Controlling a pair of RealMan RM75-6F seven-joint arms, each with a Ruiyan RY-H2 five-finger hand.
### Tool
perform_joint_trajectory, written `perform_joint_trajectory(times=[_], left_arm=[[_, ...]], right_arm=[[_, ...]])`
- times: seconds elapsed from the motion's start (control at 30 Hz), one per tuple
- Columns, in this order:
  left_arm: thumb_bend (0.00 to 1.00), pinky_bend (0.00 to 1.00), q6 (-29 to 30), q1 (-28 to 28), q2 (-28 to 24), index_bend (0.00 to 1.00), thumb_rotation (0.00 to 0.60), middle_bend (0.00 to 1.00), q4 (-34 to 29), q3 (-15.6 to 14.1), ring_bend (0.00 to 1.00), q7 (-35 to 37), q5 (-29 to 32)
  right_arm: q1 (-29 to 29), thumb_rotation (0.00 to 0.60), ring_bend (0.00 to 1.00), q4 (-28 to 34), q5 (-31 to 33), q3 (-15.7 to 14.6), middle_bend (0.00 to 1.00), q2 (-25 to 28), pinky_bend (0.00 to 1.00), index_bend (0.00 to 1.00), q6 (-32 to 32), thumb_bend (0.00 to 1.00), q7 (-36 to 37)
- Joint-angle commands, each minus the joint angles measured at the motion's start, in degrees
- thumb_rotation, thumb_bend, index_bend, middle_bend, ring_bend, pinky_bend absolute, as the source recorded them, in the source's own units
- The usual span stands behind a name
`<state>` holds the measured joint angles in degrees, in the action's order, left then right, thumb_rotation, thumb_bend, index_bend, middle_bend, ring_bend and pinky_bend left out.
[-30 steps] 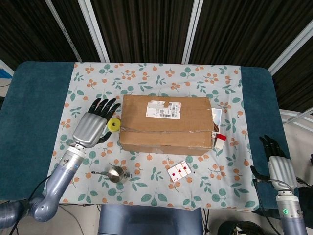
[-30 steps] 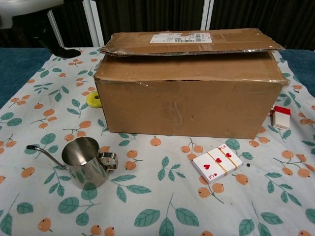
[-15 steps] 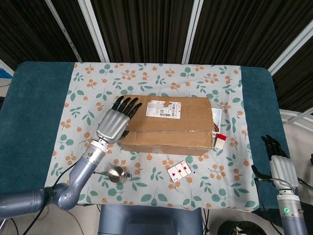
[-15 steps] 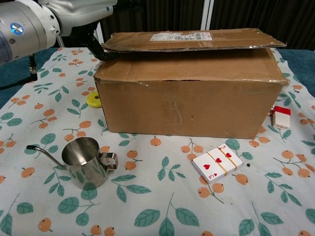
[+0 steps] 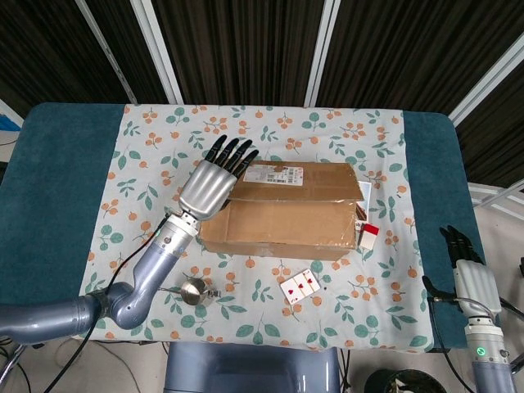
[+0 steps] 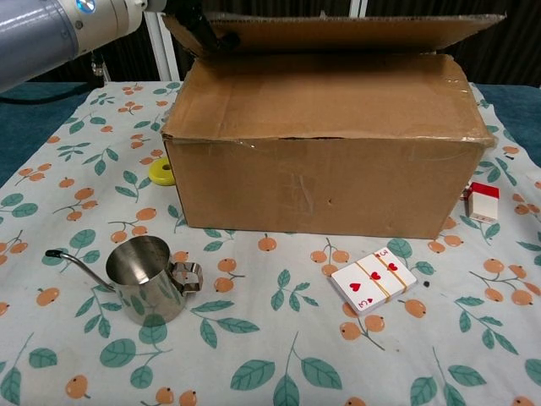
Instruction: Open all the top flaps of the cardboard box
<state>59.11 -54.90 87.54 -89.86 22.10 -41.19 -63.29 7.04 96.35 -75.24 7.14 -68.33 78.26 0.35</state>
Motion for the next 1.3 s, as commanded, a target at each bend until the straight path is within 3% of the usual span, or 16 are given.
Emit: perform_joint_trajectory(times=[0.03, 0.3, 0.8, 1.03, 1.17, 1.3], left_arm=[[0.38, 0.00, -0.8, -2.7, 0.3, 0.00, 0.600, 0.00, 3.5, 2.0, 0.00, 0.7, -0.3], [0.38, 0.00, -2.9, -9.8, 2.7, 0.00, 0.600, 0.00, 15.5, 5.0, 0.00, 1.1, -0.8], [0.38, 0.00, -7.9, -17.6, 9.8, 0.00, 0.600, 0.00, 38.8, 4.0, 0.00, 1.2, 2.1], [0.38, 0.00, -8.3, -17.6, 10.2, 0.00, 0.600, 0.00, 39.6, 3.8, 0.00, 2.9, 3.2], [0.38, 0.00, -9.4, -16.5, 8.4, 0.00, 0.600, 0.00, 35.9, 3.9, 0.00, 4.4, 5.0], [0.49, 0.07, -13.2, -15.2, 4.7, 0.00, 0.600, 0.00, 29.4, 3.6, 0.00, 5.9, 7.2]], right_arm=[[0.0, 0.600, 0.00, 0.1, 0.0, 0.0, 0.00, 0.1, 0.22, 0.00, 0.0, 0.35, 0.1], [0.0, 0.600, 0.00, 0.5, 1.4, 0.4, 0.00, 0.3, 0.22, 0.00, -0.8, 0.35, 0.9], [0.0, 0.600, 0.00, 1.3, 3.8, 1.1, 0.00, 0.6, 0.22, 0.00, -1.6, 0.35, 1.3], [0.1, 0.600, 0.00, 1.4, 4.3, 1.1, 0.00, 0.5, 0.22, 0.00, -1.9, 0.35, 0.9], [0.2, 0.600, 0.00, 1.6, 4.3, 1.0, 0.00, 0.5, 0.22, 0.00, -2.1, 0.35, 0.7], [0.2, 0.600, 0.00, 1.7, 4.3, 0.9, 0.00, 0.5, 0.22, 0.00, -2.1, 0.35, 0.7]])
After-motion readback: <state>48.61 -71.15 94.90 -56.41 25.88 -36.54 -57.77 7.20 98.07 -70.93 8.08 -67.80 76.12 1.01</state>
